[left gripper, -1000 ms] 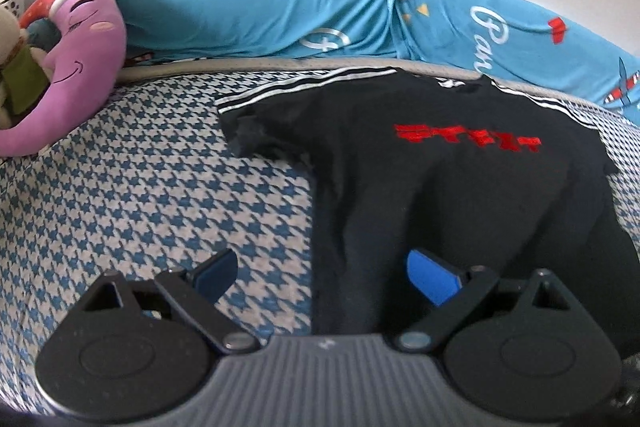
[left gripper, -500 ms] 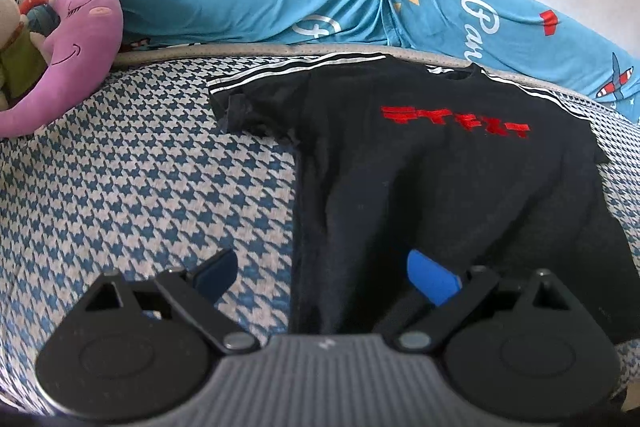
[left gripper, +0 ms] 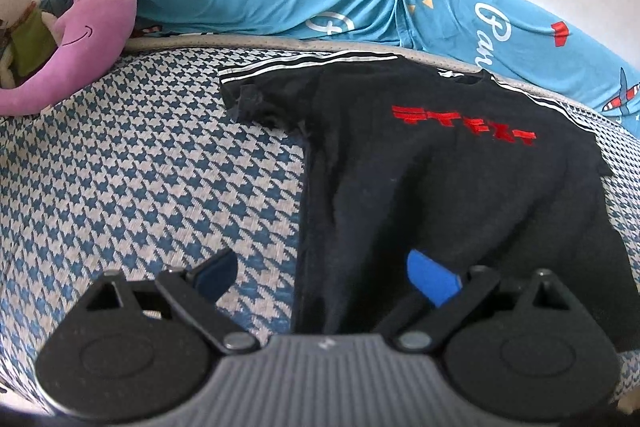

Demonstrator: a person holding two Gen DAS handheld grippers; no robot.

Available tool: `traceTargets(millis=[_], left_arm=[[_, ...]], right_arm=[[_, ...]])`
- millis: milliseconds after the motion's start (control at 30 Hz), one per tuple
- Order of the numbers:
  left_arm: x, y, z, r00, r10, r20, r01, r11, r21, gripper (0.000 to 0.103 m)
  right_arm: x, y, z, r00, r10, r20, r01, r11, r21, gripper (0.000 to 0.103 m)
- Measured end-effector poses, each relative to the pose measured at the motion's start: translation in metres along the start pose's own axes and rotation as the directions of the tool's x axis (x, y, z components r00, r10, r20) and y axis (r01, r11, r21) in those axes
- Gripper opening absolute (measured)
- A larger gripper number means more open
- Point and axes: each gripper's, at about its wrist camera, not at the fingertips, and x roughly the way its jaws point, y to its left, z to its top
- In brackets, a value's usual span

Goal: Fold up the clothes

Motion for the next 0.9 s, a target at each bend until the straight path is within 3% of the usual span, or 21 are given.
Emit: traceTargets(millis=[133,167,200,367,533,700,800,900], left_arm=[[0.002,0.001,0.0,1.0,0.008,-0.004,-0.008,1.0,-0.003,0.096],[0.003,0.001,0.0,1.0,0.01,-0.005,-0.01,1.0,-0.005,0.096],[0.003,0.002,0.0,1.0,0.012,-0.006,-0.012,1.0,-0.007,0.096],[0.005,0.007,0.0,0.999,0.033,-0.005,-0.033,0.999,-0.017,0.096],[0.004,0.014,0.001,0.999,0.05,-0.004,-0.05,0.998,-0.035,0.096],[0.002,0.017,0.0,0.998,0.067,0.002,-0.067,0.997,-0.042,0.096],[0.0,0.02,0.0,0.997,0.077,0.009,-0.076,0.996,-0.046,0.096],[0.0,0.023,0.0,0.997,0.08,0.007,-0.079,0.995,-0.056,0.096]], right_arm=[[0.007,0.001,0.001,0.999,0.033,0.004,-0.033,0.999,0.018,0.034],[0.008,0.002,0.001,0.999,0.049,0.007,-0.049,0.999,0.015,0.017],[0.008,0.003,0.002,0.998,0.061,0.007,-0.061,0.998,0.014,0.008],[-0.014,0.008,0.008,0.996,0.091,0.005,-0.092,0.995,0.04,0.007],[-0.059,0.013,0.017,0.996,-0.05,0.076,0.051,0.999,-0.003,0.007],[-0.059,0.006,0.008,0.972,-0.216,0.09,0.219,0.975,-0.026,0.008],[-0.058,-0.002,0.01,0.973,-0.212,0.088,0.214,0.977,-0.007,0.009],[-0.057,0.001,0.009,0.987,-0.135,0.087,0.138,0.99,-0.023,0.009]])
